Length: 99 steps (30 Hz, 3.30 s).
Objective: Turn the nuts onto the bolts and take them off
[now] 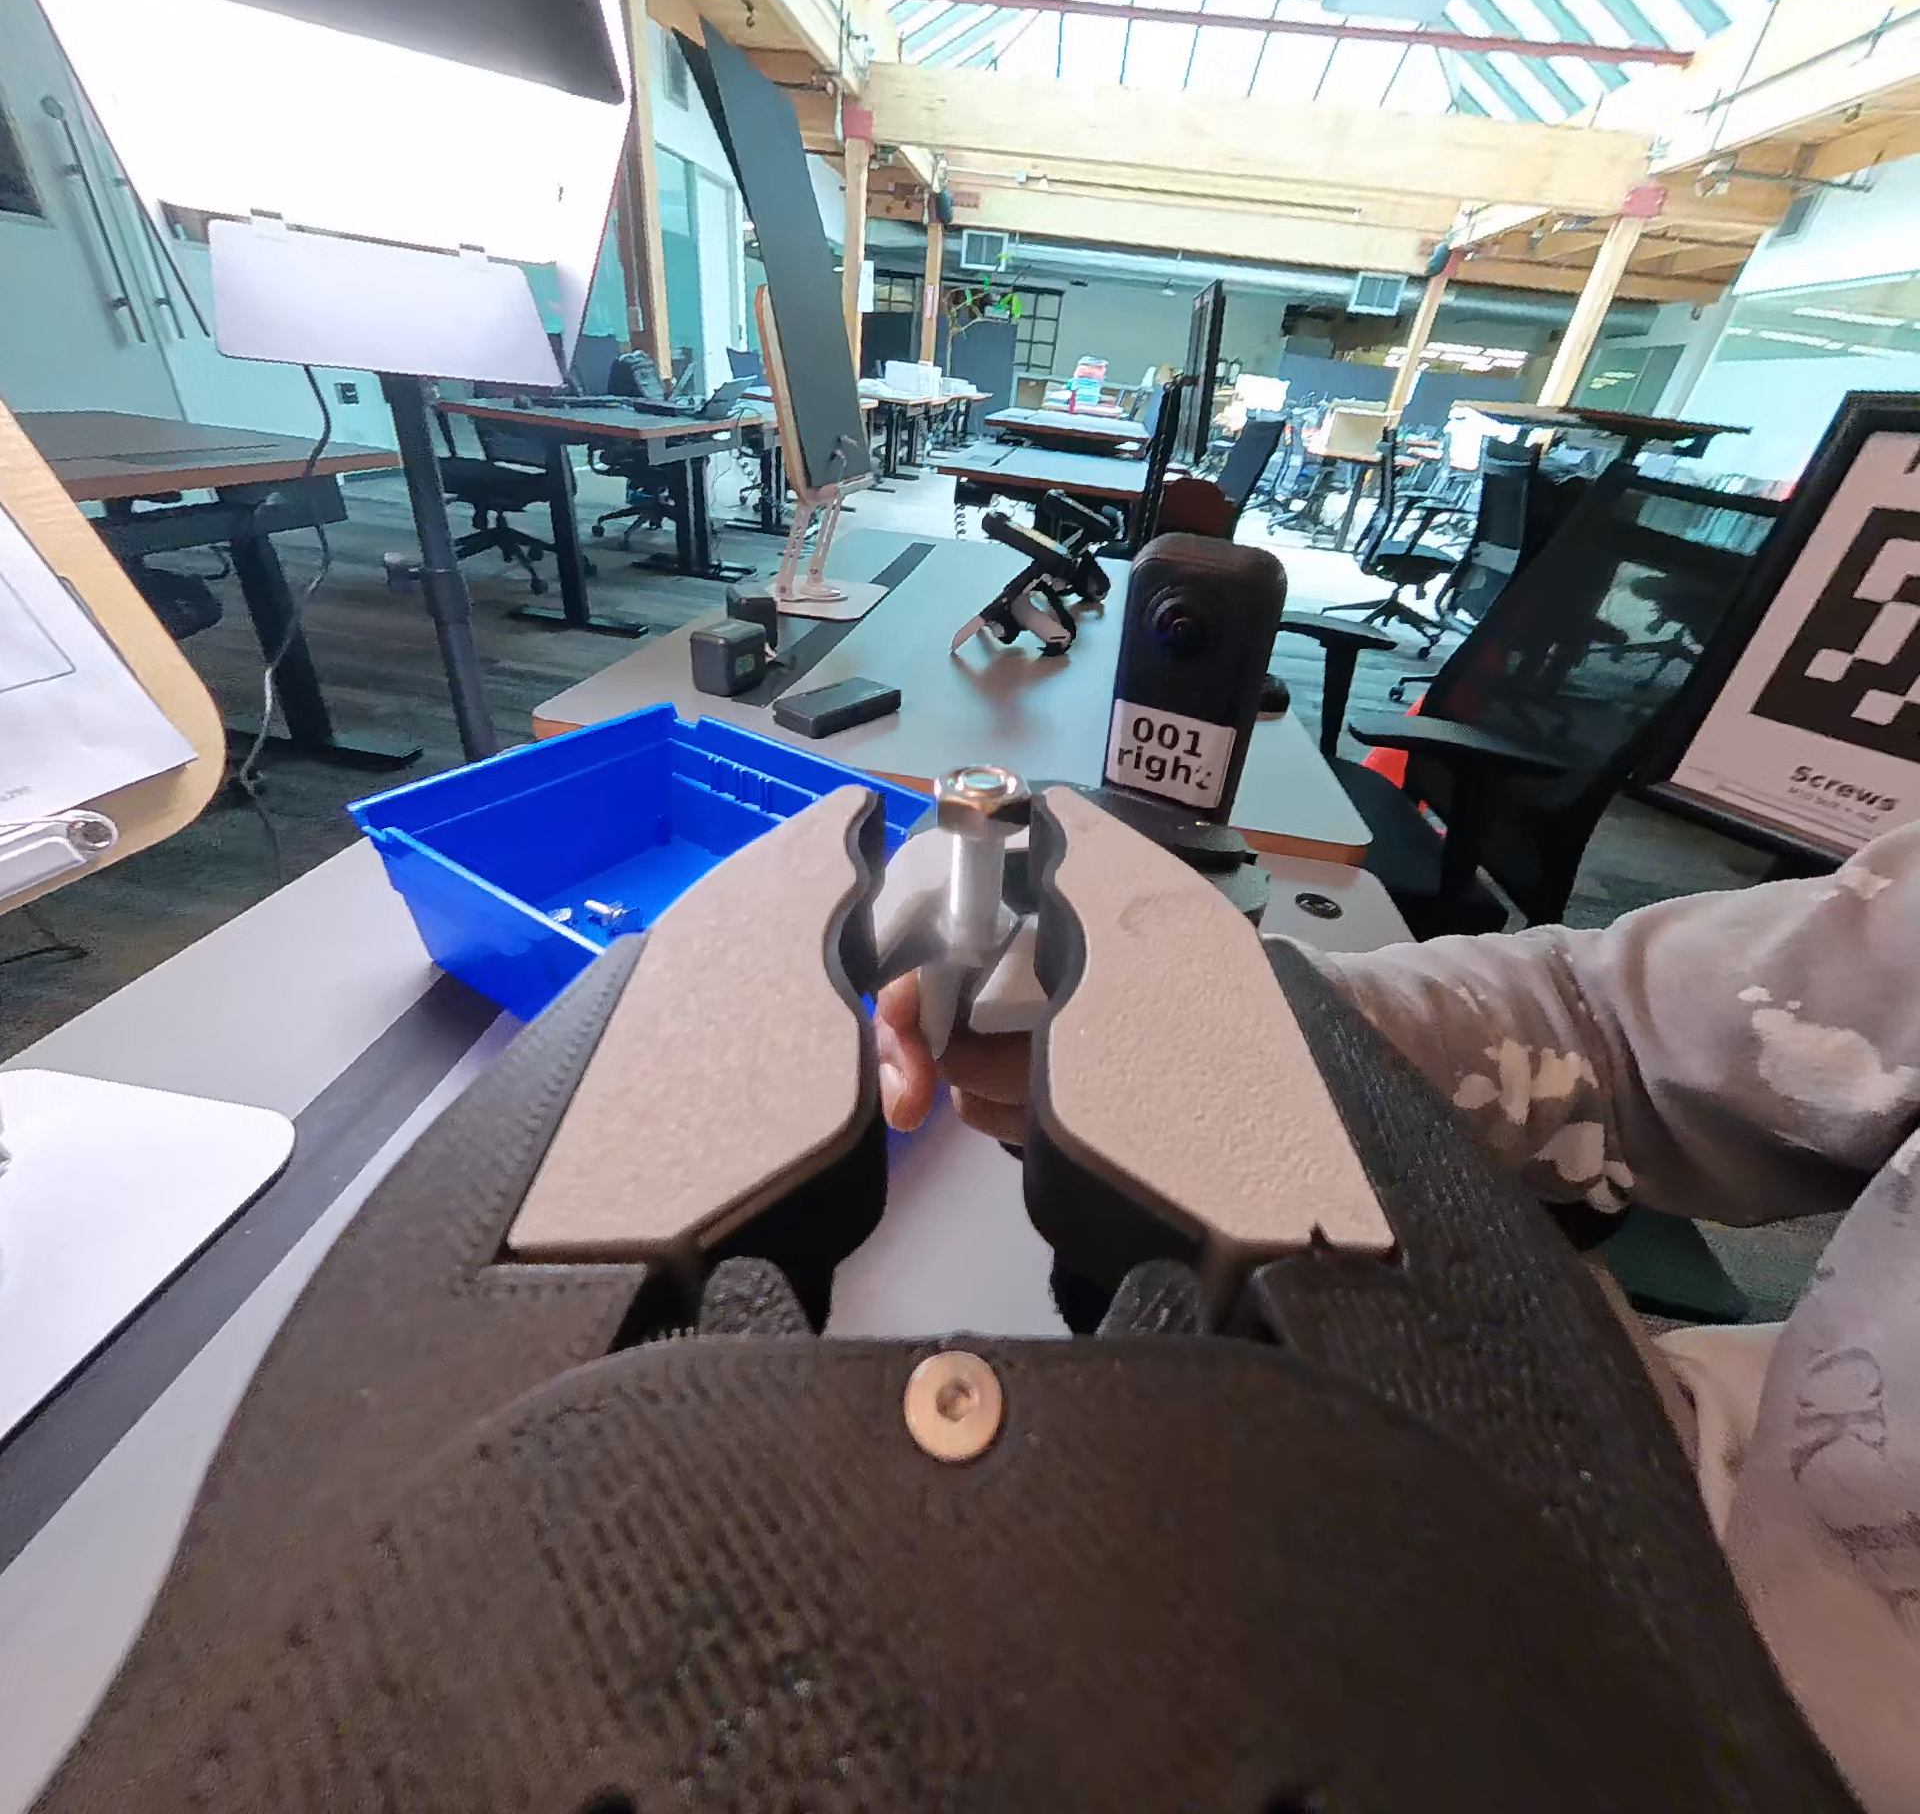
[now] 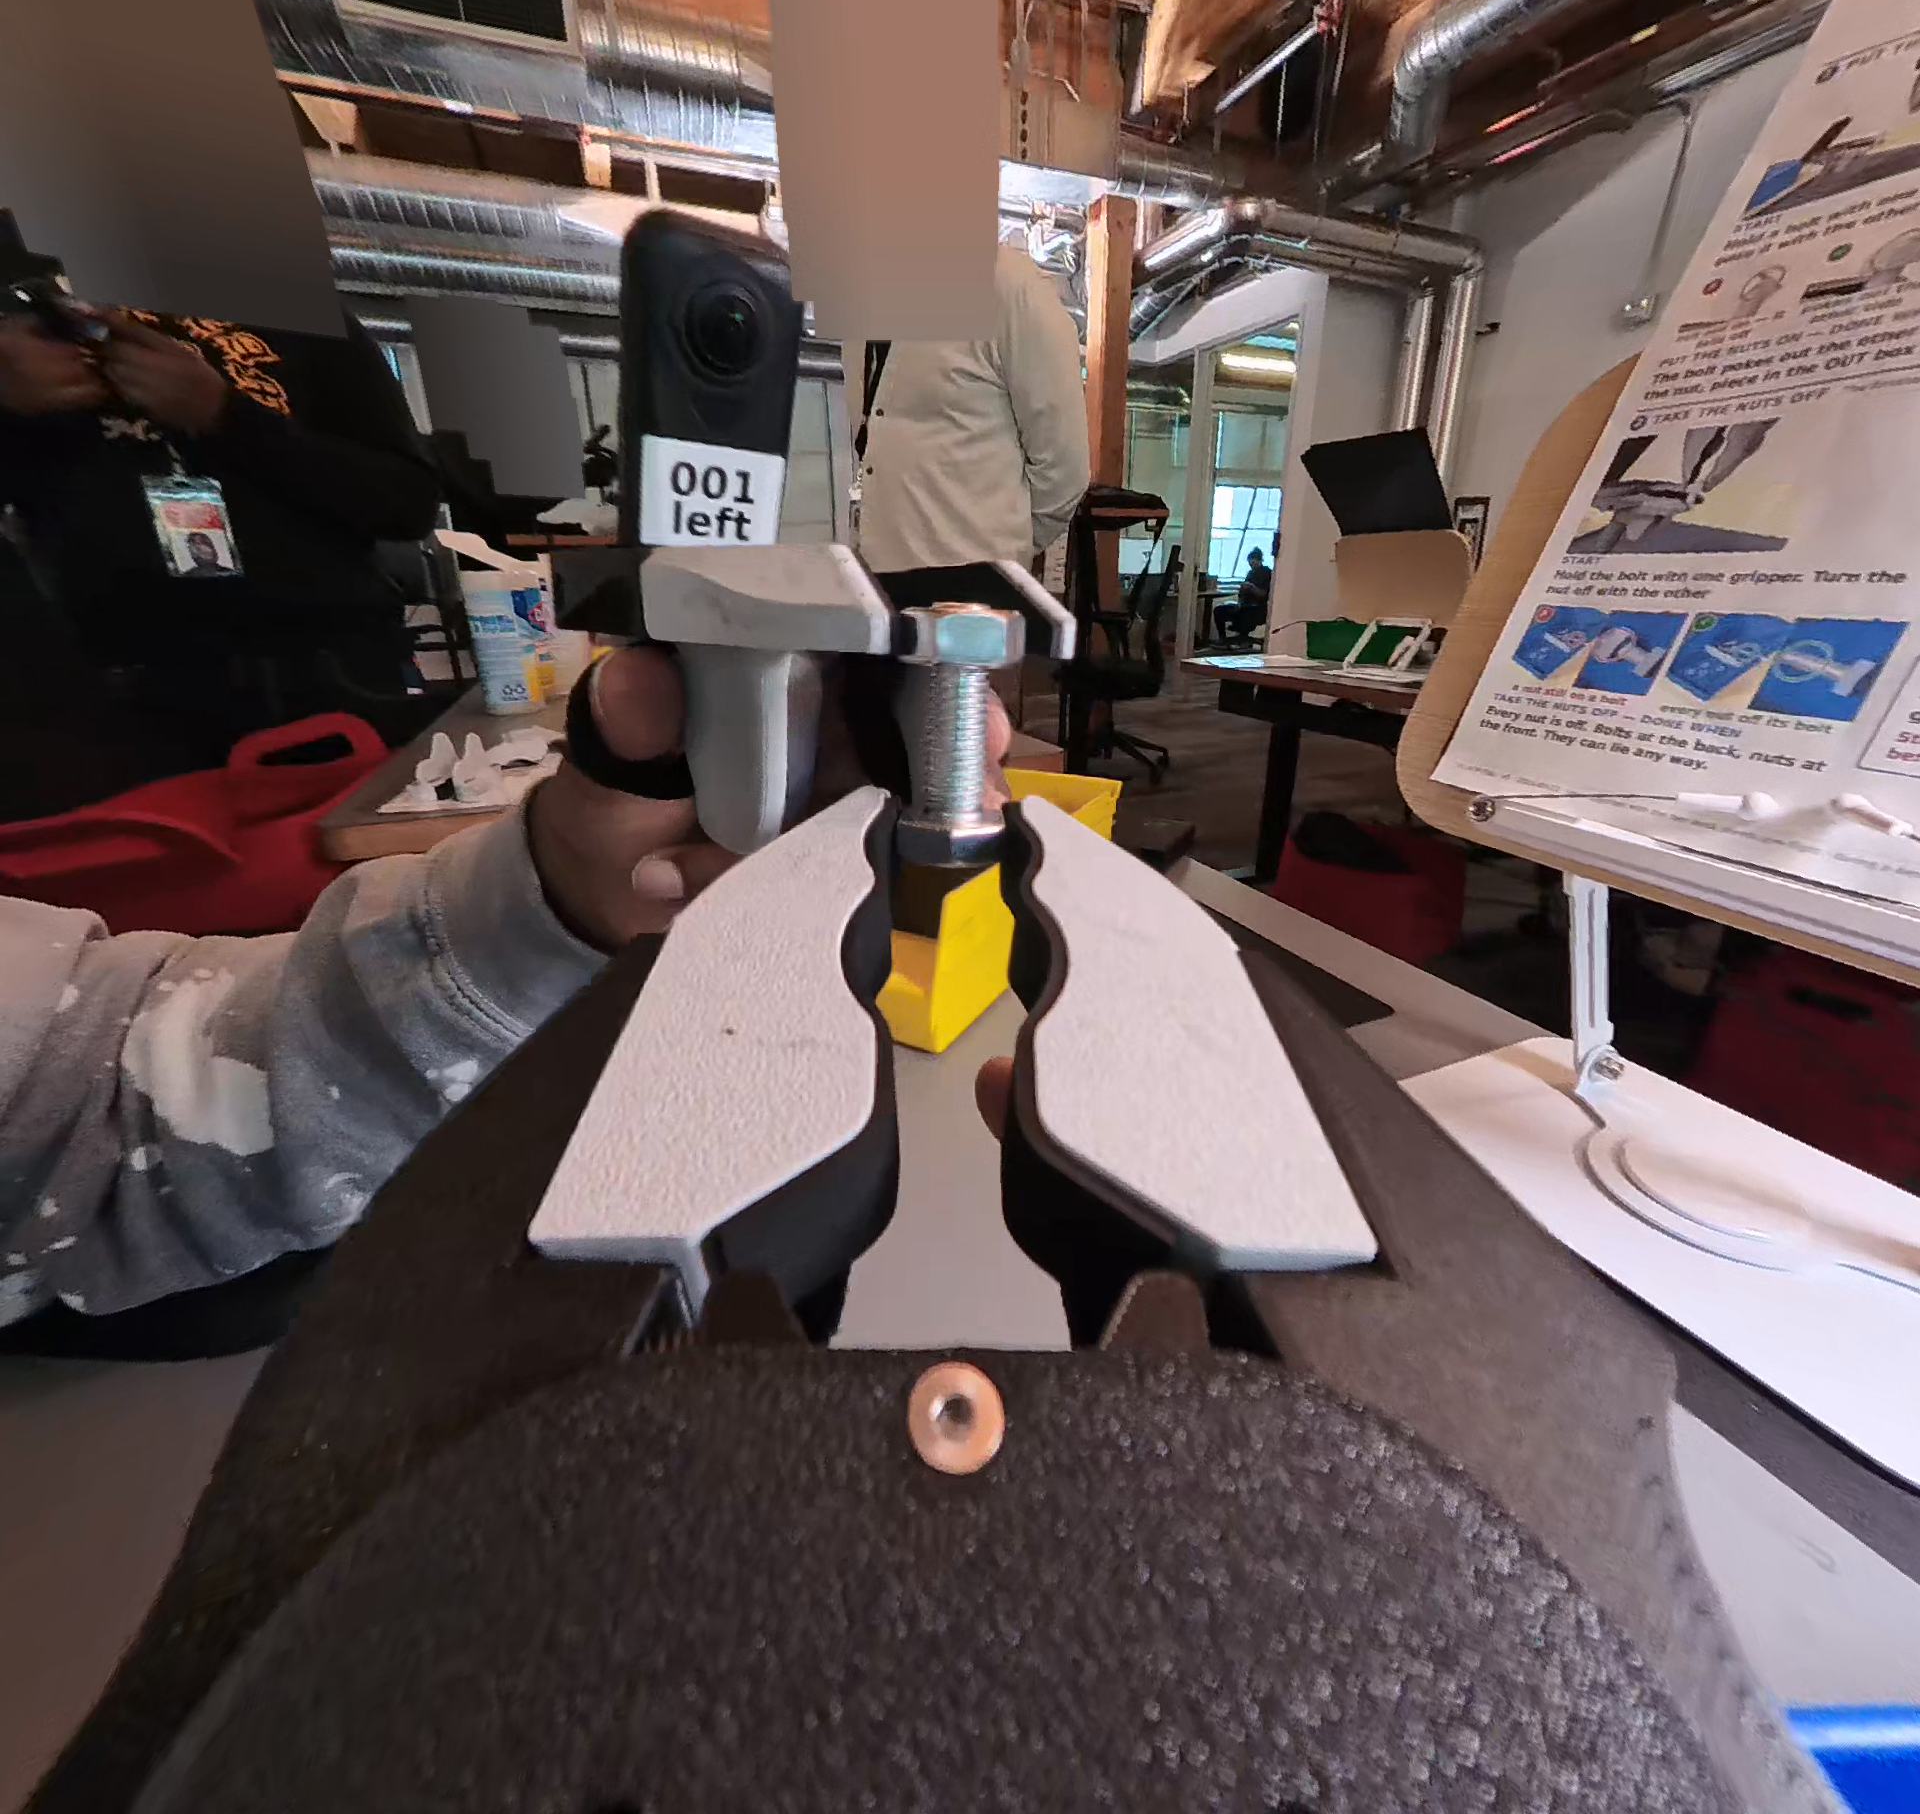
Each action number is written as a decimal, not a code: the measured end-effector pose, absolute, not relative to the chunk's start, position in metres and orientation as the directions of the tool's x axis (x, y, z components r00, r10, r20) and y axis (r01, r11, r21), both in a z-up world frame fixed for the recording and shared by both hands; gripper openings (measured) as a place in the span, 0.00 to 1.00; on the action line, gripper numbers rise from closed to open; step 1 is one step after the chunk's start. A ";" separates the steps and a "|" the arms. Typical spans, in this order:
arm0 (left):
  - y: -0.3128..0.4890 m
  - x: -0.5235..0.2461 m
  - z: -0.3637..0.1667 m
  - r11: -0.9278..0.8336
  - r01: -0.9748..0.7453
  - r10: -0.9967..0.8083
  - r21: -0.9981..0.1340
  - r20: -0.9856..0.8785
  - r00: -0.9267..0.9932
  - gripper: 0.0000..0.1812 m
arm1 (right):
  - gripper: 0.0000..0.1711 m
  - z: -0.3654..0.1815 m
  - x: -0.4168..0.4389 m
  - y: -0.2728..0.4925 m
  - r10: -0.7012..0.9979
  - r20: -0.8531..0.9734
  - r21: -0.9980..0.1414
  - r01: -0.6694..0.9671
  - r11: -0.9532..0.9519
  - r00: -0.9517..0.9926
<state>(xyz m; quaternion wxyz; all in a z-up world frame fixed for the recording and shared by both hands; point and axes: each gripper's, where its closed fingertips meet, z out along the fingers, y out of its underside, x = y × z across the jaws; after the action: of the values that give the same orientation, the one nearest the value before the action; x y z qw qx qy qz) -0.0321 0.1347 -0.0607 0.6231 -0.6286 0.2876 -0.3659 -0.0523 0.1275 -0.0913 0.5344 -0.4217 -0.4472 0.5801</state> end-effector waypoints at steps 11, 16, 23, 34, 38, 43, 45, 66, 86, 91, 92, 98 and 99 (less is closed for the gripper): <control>0.136 -0.031 -0.061 -0.068 0.111 -0.815 -0.991 0.119 0.566 0.17 | 0.11 -0.083 -0.046 0.129 0.992 -0.055 -0.947 -0.311 -0.086 -0.110; 0.154 -0.054 -0.066 -0.093 0.140 -0.729 -0.986 0.163 0.664 0.08 | 0.11 -0.074 -0.041 0.117 0.985 -0.025 -0.931 -0.354 -0.085 -0.170; 0.131 -0.032 -0.054 -0.068 0.148 -0.831 -0.987 0.139 0.539 0.19 | 0.11 -0.081 -0.046 0.126 0.993 -0.042 -0.946 -0.315 -0.076 -0.113; 0.135 -0.045 -0.049 -0.058 0.171 -0.802 -0.983 0.148 0.578 0.17 | 0.11 -0.078 -0.045 0.125 0.993 -0.028 -0.946 -0.318 -0.064 -0.115; 0.134 -0.030 -0.059 -0.075 0.116 -0.812 -0.990 0.129 0.569 0.19 | 0.11 -0.085 -0.050 0.126 0.995 -0.033 -0.958 -0.279 -0.058 -0.091; 0.141 -0.044 -0.059 -0.116 0.156 -0.789 -0.981 0.187 0.586 0.18 | 0.11 -0.081 -0.045 0.129 0.991 -0.061 -0.947 -0.308 -0.094 -0.115; 0.141 -0.043 -0.059 -0.101 0.150 -0.788 -0.983 0.171 0.591 0.17 | 0.11 -0.080 -0.043 0.131 0.991 -0.063 -0.944 -0.316 -0.098 -0.118; 0.142 -0.047 -0.056 -0.058 0.144 -0.769 -0.988 0.136 0.625 0.06 | 0.11 -0.073 -0.039 0.119 0.981 -0.049 -0.921 -0.371 -0.117 -0.188; 0.129 -0.036 -0.048 -0.068 0.191 -0.830 -0.979 0.162 0.534 0.19 | 0.11 -0.068 -0.037 0.118 0.980 -0.045 -0.912 -0.392 -0.119 -0.194; 0.130 -0.028 -0.052 -0.085 0.176 -0.832 -0.981 0.167 0.529 0.18 | 0.11 -0.070 -0.040 0.118 0.985 -0.044 -0.920 -0.378 -0.105 -0.169; 0.131 -0.030 -0.052 -0.113 0.182 -0.829 -0.977 0.194 0.525 0.16 | 0.11 -0.069 -0.038 0.118 0.983 -0.048 -0.915 -0.388 -0.114 -0.177; 0.136 -0.045 -0.050 -0.111 0.214 -0.801 -0.971 0.214 0.559 0.13 | 0.11 -0.063 -0.033 0.113 0.976 -0.024 -0.902 -0.416 -0.114 -0.215; 0.133 -0.041 -0.049 -0.102 0.208 -0.813 -0.973 0.202 0.546 0.14 | 0.11 -0.065 -0.034 0.115 0.978 -0.031 -0.904 -0.412 -0.116 -0.208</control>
<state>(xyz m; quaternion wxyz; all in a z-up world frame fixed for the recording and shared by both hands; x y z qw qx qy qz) -0.0414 0.1332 -0.0487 0.6241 -0.6191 0.2444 -0.4093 -0.0340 0.1147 -0.0645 0.5251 -0.3466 -0.4076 0.6618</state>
